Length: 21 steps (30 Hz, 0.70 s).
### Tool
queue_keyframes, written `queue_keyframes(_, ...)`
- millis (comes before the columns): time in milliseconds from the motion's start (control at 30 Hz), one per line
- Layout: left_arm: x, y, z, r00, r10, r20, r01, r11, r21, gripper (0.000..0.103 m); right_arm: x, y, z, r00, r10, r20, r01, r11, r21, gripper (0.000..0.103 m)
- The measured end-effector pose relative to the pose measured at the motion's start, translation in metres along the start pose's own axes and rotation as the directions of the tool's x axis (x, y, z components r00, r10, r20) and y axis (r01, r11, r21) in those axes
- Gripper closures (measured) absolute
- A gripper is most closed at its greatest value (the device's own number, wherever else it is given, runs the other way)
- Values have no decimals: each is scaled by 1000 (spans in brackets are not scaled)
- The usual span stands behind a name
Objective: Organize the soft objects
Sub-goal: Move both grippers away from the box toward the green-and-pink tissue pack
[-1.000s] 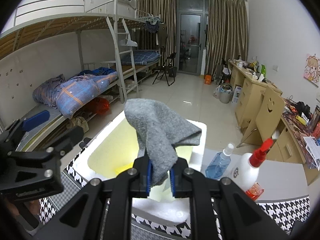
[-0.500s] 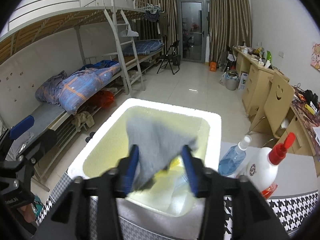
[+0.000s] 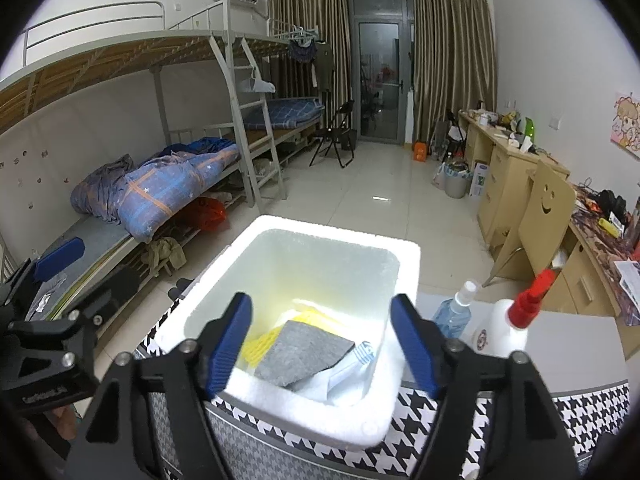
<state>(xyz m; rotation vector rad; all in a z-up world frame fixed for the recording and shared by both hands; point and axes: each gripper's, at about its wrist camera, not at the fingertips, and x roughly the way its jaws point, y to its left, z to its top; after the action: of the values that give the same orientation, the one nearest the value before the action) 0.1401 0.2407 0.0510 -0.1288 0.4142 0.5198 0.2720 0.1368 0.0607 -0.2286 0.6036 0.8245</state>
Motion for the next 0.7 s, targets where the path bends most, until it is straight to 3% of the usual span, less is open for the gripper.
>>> queue_keyframes(133, -6, -4, -1, 1000, -2, 6, 2, 1000, 7, 1, -10, -1, -1, 1000, -9, 9, 9, 1000, 6, 15)
queue_keyframes(700, -34, -29, -2, 999, -32, 19, 31, 998, 59, 1, -63, -8, -15, 997, -47, 67, 48, 999, -9, 15)
